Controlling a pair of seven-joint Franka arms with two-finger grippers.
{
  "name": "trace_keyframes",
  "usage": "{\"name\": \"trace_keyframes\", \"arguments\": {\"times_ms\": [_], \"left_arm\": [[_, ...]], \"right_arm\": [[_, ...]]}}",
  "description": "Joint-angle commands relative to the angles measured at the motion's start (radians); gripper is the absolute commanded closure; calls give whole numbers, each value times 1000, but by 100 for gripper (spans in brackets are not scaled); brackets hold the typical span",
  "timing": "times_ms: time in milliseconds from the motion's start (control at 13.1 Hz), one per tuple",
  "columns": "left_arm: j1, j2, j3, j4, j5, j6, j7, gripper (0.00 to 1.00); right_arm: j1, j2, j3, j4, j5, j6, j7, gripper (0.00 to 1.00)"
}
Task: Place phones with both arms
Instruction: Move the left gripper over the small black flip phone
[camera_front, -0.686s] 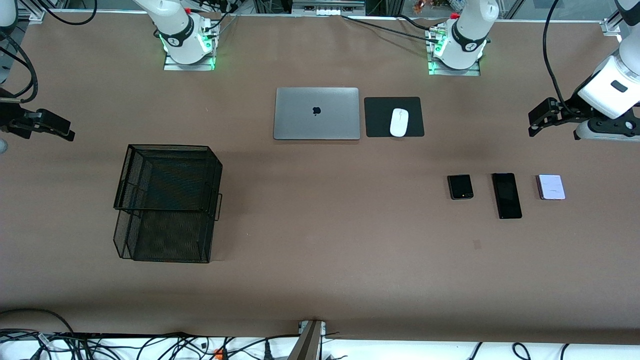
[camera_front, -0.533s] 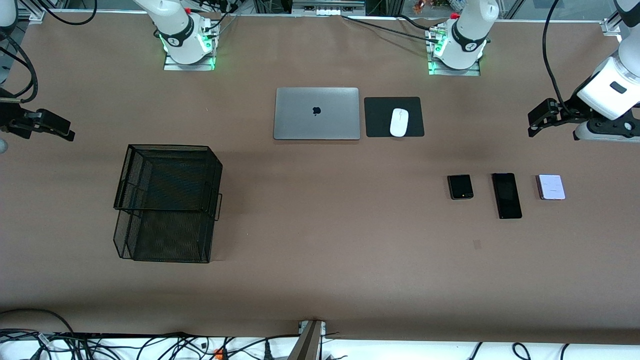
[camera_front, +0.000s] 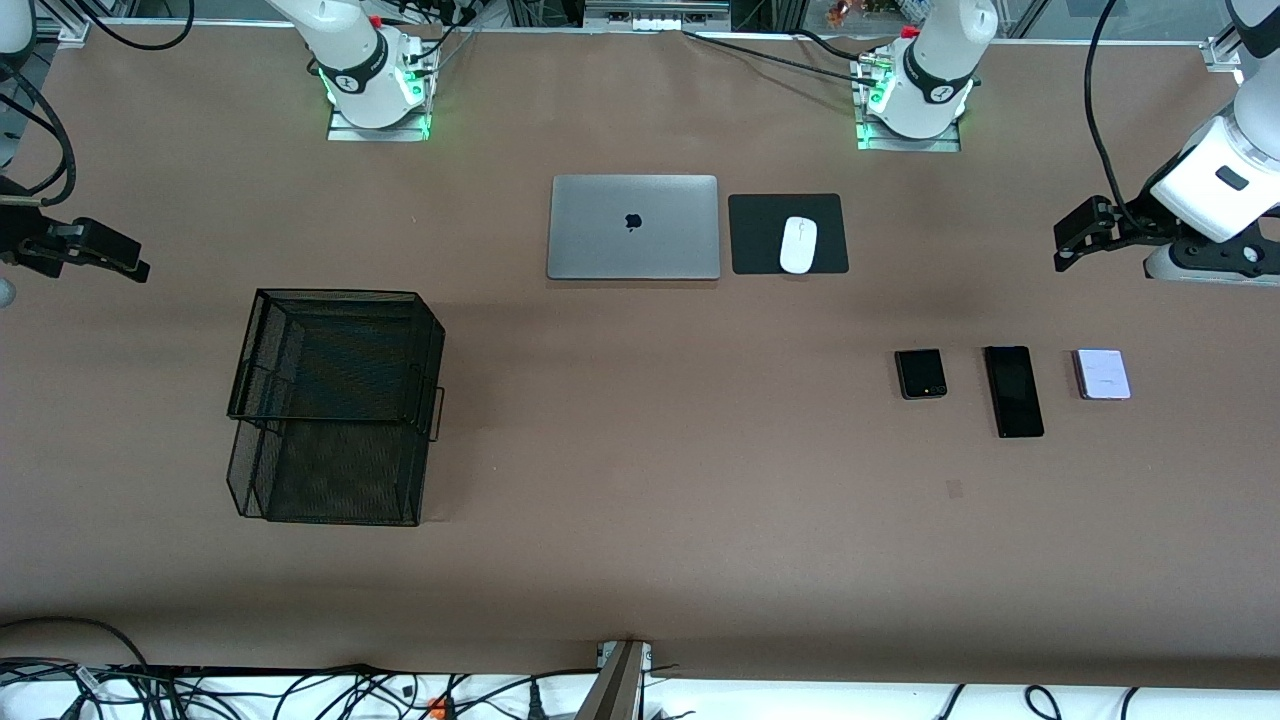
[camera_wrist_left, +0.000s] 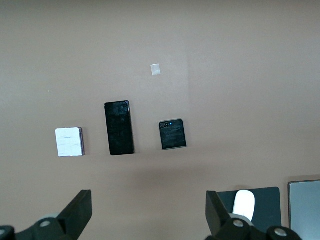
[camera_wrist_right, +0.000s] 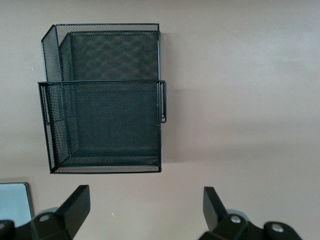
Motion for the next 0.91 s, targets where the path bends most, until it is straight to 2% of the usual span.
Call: {"name": "trace_keyframes", "arguments": {"times_ms": [0,305,533,838], "left_arm": [[-2,12,5,30,4,-28,1,0],[-6,53,3,33,2,-93,0,0],[3,130,5,88,4,-99,-6,0],[7,142,6,91,4,-97,6,0]], "right_arm": [[-6,-17,9,-17,4,10,13,0],[-6,-16,9,-17,4,12,13,0],[-6,-14,9,-17,4,12,13,0],[-6,-11,9,-18,4,14,13,0]]}}
